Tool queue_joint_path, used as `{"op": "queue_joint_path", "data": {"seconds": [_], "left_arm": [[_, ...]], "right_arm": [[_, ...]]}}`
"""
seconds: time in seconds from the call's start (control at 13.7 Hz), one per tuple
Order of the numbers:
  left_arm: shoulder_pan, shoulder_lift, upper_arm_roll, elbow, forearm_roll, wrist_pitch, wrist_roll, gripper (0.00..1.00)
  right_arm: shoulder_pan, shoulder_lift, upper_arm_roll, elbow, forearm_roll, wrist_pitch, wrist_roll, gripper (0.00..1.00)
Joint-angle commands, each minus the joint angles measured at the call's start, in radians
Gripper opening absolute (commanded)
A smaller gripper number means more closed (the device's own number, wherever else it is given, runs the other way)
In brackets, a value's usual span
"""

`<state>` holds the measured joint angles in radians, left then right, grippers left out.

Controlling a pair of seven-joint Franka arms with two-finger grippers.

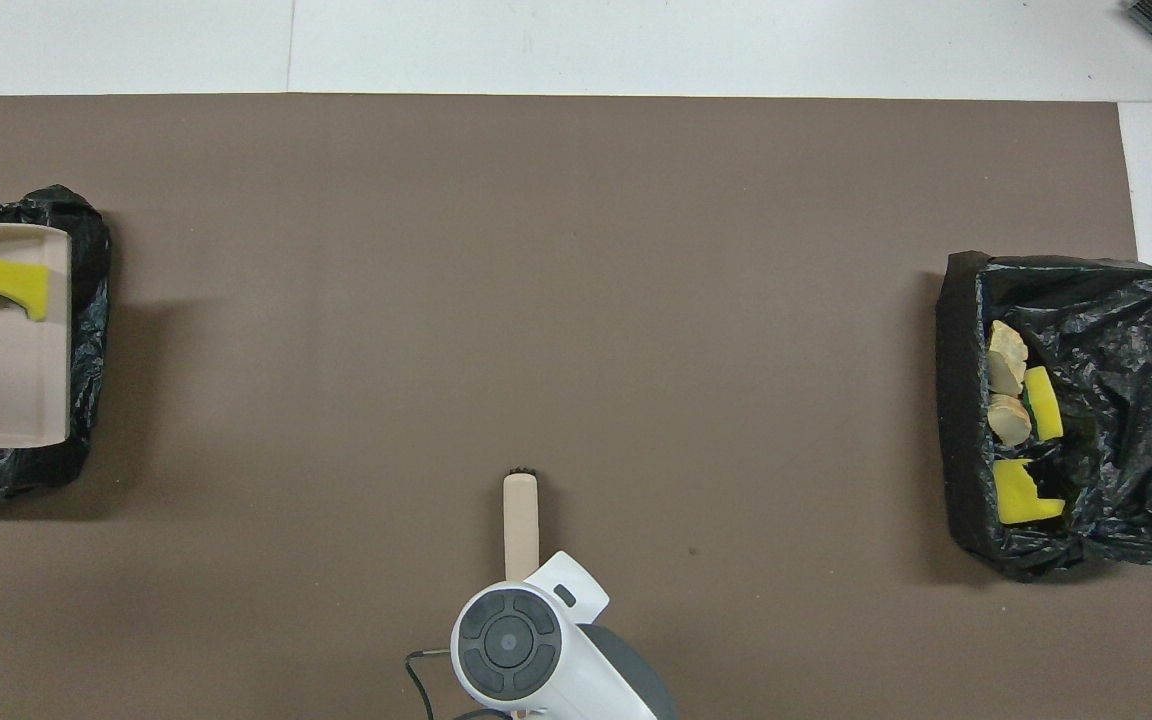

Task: Sweep and dump trash in bin
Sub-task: 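Tilt the dustpan with the left gripper to dump pieces into the bag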

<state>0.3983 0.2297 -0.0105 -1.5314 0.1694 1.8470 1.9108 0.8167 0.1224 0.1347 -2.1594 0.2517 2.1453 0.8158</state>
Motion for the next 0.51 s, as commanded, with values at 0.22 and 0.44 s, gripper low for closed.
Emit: {"op": "queue_joint_path", "data": {"seconds": [0.22, 0.44], "left_arm": [[0.093, 0.054, -0.013, 0.094, 0.036, 0.081, 0.020, 0.00], [0.080, 0.062, -0.009, 0.093, 0.177, 0.184, 0.016, 0.00]], "right_arm": [[-0.008, -0.018, 0.002, -0.004, -0.017, -0.019, -0.006, 0.99], [-0.027, -0.038, -0.010, 0.041, -0.017, -0.063, -0.012, 1.00]]}}
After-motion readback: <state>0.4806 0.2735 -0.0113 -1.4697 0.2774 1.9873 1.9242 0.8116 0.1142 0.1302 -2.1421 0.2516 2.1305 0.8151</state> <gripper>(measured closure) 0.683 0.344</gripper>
